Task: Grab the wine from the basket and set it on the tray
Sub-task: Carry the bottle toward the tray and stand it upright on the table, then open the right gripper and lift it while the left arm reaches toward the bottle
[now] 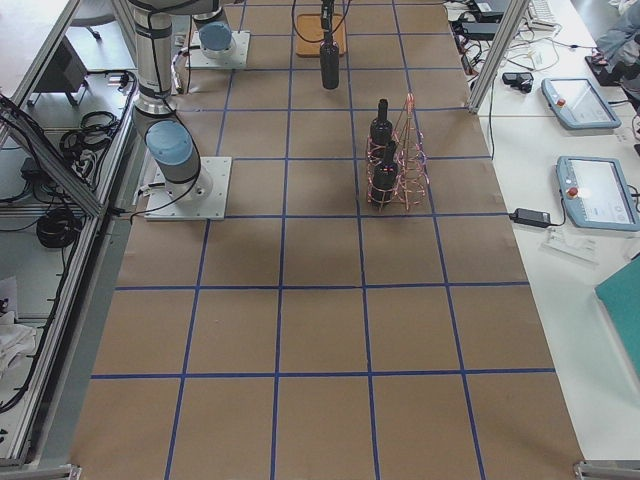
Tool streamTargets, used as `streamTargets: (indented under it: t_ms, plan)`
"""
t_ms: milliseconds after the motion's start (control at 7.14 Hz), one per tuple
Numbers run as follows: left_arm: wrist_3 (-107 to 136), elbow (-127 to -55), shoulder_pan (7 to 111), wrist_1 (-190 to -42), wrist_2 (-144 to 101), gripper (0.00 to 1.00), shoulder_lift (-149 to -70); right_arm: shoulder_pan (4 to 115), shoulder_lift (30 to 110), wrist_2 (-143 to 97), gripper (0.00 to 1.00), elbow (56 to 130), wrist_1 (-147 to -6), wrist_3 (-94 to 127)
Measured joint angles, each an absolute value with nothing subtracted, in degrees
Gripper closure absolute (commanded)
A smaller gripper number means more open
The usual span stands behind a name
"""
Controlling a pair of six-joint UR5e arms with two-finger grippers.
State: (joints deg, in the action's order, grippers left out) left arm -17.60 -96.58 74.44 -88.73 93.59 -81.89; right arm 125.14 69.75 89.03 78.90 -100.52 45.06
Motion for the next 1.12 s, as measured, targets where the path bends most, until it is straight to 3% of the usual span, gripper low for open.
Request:
streamTargets:
  t_ms: [140,280,420,840,1120]
  plan:
    - [-17.7,-96.6,74.4,-88.8,93.6,0.00,-81.9,125.7,69.7,88.8,0.62,79.6,-100.6,45.2]
    - [-17.7,-96.6,74.4,-88.8,93.6,0.00,-81.8,126.0,69.6,88.5,0.15,80.0,-100.6,45.4]
    - [-17.7,-96.6,74.4,-88.8,93.3,0.00,-81.8,126.2,69.6,88.5,0.00,80.1,-100.6,45.1]
    - [-17.7,-96.6,74.4,-88.9,91.9,0.00,-81.8,124.9,71.0,89.3,0.00,80.2,-99.6,41.4]
    - [-16.4,-96.5,75.3,-89.2,90.4,0.00,-82.3,117.4,76.6,88.9,0.00,80.2,-93.2,33.6]
